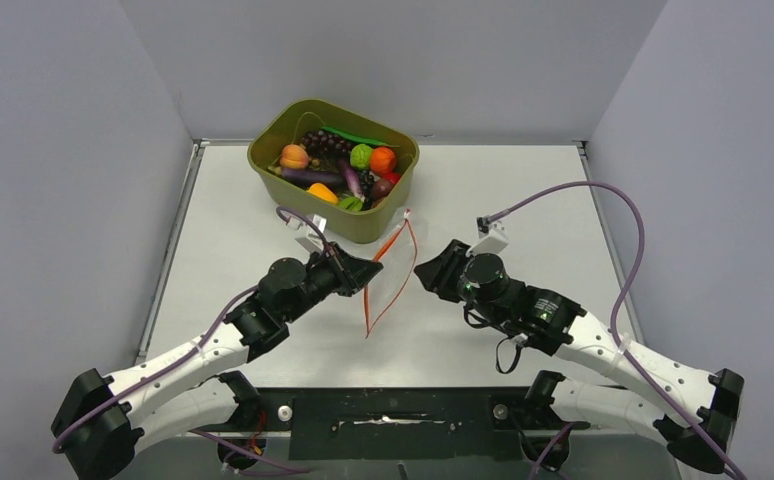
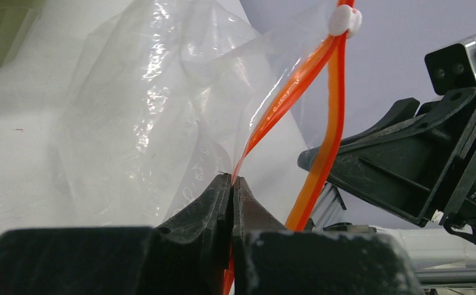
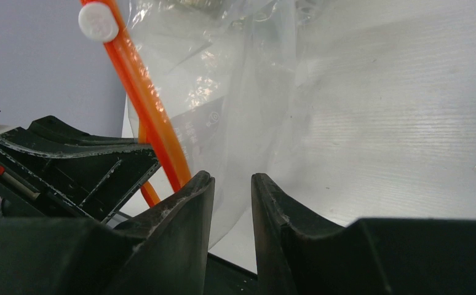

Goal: Place the food in the zip-top bag and seal the zipper
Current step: Open the zipper of the food storage bag.

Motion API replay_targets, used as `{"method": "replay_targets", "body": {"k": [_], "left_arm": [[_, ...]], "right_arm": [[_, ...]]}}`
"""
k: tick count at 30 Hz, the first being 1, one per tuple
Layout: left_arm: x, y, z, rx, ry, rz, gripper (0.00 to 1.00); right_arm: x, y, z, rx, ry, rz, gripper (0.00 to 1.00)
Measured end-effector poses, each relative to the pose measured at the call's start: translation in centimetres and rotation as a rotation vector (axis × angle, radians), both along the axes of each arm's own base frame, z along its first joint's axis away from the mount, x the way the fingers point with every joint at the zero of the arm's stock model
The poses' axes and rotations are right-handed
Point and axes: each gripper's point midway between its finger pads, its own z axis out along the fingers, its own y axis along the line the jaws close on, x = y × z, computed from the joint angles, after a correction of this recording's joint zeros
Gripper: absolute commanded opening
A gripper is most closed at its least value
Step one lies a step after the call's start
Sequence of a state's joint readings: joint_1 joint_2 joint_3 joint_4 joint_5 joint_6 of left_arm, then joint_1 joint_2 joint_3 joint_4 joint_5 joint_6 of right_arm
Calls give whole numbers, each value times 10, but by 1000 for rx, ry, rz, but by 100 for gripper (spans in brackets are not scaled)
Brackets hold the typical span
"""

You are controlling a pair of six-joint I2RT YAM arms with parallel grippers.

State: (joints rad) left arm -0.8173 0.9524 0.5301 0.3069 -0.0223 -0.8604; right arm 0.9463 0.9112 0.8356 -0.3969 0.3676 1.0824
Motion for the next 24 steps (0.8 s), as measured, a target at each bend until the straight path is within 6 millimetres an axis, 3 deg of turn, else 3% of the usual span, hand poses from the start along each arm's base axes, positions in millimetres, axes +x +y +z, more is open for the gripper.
{"method": "replay_targets", "body": {"k": [3, 10, 18, 24], "left_arm": [[0, 0, 2, -18, 10, 6, 0], [2, 0, 5, -53, 35, 22, 0], [2, 0, 7, -73, 53, 29, 0], [0, 1, 13, -100, 58, 31, 0]], "right_arm": [[-4, 4, 1, 2, -7, 2, 37], [-19, 27, 12, 52, -45, 28, 36], [-13, 30, -12, -36, -34, -28, 34], [-7, 23, -12, -51, -53, -73, 14]]}}
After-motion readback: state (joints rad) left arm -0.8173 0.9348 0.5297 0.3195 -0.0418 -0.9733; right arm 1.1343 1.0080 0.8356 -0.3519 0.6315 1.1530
